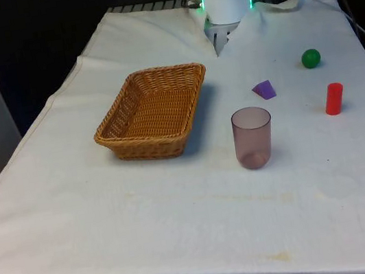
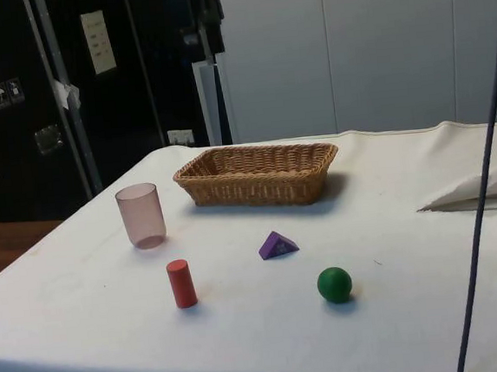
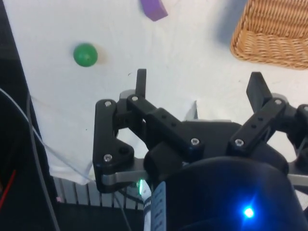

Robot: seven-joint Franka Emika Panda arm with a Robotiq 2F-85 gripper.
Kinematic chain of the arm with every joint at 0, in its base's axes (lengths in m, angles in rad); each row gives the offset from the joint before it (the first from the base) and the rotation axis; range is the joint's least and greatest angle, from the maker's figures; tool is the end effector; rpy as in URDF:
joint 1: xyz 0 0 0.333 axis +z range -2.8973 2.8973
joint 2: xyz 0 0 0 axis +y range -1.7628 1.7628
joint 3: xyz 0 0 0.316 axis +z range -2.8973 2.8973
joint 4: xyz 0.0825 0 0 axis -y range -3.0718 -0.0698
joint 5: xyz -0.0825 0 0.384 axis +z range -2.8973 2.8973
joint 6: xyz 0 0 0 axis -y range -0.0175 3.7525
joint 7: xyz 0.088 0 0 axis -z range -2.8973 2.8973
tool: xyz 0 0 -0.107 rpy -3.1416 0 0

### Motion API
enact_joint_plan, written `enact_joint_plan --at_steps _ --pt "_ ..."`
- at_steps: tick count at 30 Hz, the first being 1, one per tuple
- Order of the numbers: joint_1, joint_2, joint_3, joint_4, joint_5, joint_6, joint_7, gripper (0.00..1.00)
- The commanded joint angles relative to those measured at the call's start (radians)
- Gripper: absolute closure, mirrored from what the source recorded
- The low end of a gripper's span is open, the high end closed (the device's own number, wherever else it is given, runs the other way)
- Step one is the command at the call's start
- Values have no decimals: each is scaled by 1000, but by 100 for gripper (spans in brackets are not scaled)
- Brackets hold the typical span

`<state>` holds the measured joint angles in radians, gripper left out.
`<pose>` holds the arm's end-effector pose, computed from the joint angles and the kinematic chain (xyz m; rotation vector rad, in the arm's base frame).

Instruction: Pick up the triangular block and place it into the basket.

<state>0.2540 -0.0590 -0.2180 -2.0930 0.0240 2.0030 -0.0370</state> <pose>0.5286 0.0192 0.4452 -3.1053 -0.0981 0.0504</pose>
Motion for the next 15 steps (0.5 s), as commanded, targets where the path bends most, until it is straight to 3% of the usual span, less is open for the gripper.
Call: enact_joint_plan --at_steps 1,8,10,15 --pt "0 -6 2 -14 -1 6 0 0" --pt "2 -48 34 -129 -6 74 5 0" --pt "0 -43 34 -121 -1 61 -1 0" --pt "3 -48 55 -190 -2 134 -4 0"
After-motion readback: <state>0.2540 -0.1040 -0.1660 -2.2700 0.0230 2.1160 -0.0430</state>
